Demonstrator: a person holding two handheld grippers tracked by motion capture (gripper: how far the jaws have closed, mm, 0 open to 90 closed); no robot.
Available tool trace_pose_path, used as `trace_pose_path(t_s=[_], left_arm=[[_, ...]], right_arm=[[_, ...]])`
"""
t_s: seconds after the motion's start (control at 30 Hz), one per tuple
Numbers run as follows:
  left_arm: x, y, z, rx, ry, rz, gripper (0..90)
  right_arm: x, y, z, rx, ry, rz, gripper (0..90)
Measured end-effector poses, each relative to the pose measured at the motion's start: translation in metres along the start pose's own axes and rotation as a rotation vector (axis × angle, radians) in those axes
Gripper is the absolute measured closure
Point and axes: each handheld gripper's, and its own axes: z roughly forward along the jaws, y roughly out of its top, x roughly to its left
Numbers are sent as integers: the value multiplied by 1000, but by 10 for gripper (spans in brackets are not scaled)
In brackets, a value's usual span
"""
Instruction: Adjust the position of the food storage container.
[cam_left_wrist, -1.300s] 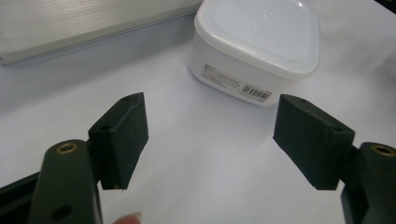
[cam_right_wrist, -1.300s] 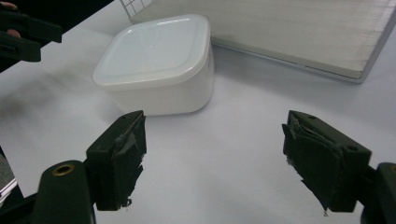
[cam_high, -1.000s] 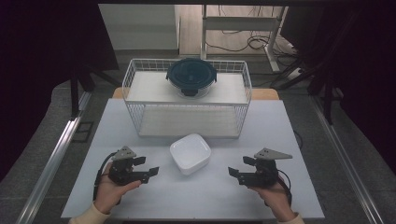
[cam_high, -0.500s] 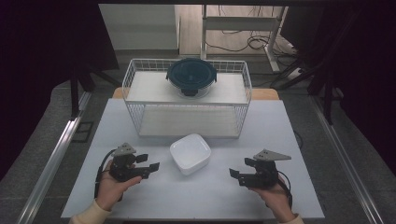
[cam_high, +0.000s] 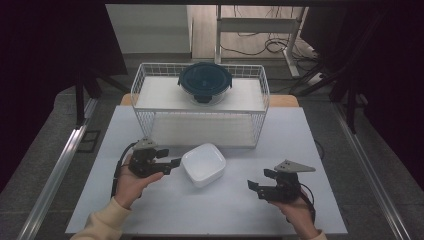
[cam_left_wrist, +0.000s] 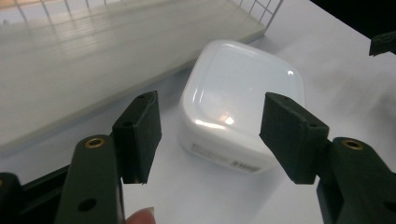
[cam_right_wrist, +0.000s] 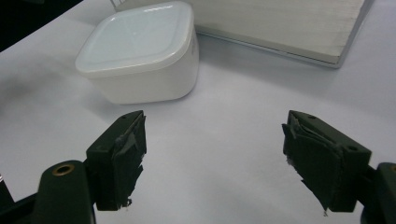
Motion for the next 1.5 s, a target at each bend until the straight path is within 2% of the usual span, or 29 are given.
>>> trace_pose_path(t_s=[0.13,0.27,0.37,0.5,0.53,0.6,0.77,0.93,1.07,1.2,1.33,1.5], left_arm=[[-5,7,8,12,-11,26,386],[-7,12,14,15,-10,28,393],[-6,16,19,16,-15,10,395],[-6,24,31,26,1,31,418],[-6,26,35,32,5,40,462],[-5,31,43,49,22,62,493],[5,38,64,86,59,136,695],[17,42,77,85,64,99,842],[25,40,82,94,38,98,891],[29,39,88,96,27,76,898],[32,42,92,124,43,99,899],[30,45,98,156,29,138,900]], right_arm=[[-2,-1,0,6,-16,1,213],[-1,-1,0,13,-17,2,213],[-1,-2,0,18,-20,0,212],[-3,-3,2,26,-27,9,212],[-3,-3,3,32,-29,9,212],[-3,-3,3,33,-29,8,212],[-5,-4,3,33,-32,10,212],[-6,-4,2,35,-34,13,211],[-10,-3,-2,19,-42,28,212],[-11,-3,-1,22,-45,31,212],[-10,-4,0,27,-41,27,212],[-13,-4,-1,21,-47,33,212]])
